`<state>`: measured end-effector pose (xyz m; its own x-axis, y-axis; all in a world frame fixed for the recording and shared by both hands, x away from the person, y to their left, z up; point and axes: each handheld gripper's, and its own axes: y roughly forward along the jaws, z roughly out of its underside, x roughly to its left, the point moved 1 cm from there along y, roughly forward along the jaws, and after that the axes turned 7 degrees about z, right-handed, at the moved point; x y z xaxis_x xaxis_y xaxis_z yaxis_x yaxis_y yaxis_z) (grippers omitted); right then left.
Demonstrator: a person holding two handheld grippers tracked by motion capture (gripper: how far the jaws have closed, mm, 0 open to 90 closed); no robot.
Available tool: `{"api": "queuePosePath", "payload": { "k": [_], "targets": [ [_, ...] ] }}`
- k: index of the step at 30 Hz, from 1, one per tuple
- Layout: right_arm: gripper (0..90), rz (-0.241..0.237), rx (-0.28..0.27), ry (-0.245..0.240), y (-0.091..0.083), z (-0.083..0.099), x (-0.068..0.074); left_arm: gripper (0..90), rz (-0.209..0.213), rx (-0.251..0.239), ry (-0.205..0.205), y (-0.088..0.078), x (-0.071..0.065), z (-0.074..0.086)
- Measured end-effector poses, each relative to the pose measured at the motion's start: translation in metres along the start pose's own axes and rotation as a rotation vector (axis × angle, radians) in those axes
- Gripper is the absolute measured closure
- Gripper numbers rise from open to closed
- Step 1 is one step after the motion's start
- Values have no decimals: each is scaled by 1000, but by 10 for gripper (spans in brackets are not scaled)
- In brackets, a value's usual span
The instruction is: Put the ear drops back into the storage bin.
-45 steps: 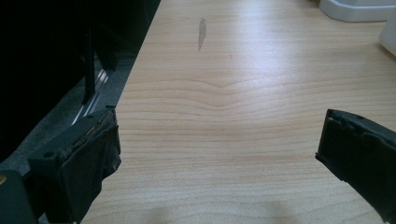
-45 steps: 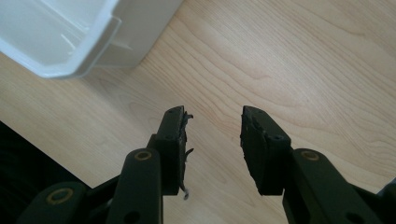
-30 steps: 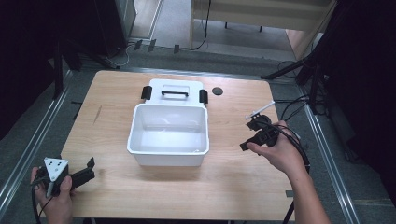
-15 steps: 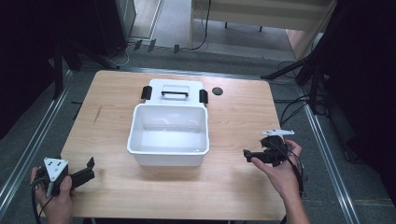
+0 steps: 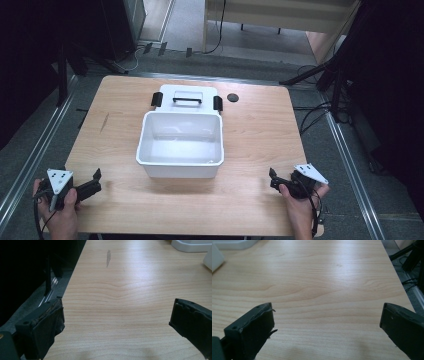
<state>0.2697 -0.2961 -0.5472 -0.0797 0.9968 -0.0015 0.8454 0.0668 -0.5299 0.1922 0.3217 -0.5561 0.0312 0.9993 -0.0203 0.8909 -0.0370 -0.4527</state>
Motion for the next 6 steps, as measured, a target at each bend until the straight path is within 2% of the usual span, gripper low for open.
{"api": "queuePosePath", "payload": {
  "k": [2, 3, 6],
  "targets": [
    [0, 2, -38, 26, -4, -1, -3, 0, 0, 3, 0, 0, 0, 0],
    [0, -14, -48, 26, -5, -1, -3, 0, 2, 5, 0, 0, 0, 0],
    [0, -21, -49, 29, -5, 2, -2, 0, 4, 8, 1, 1, 0, 0]
  ]
}}
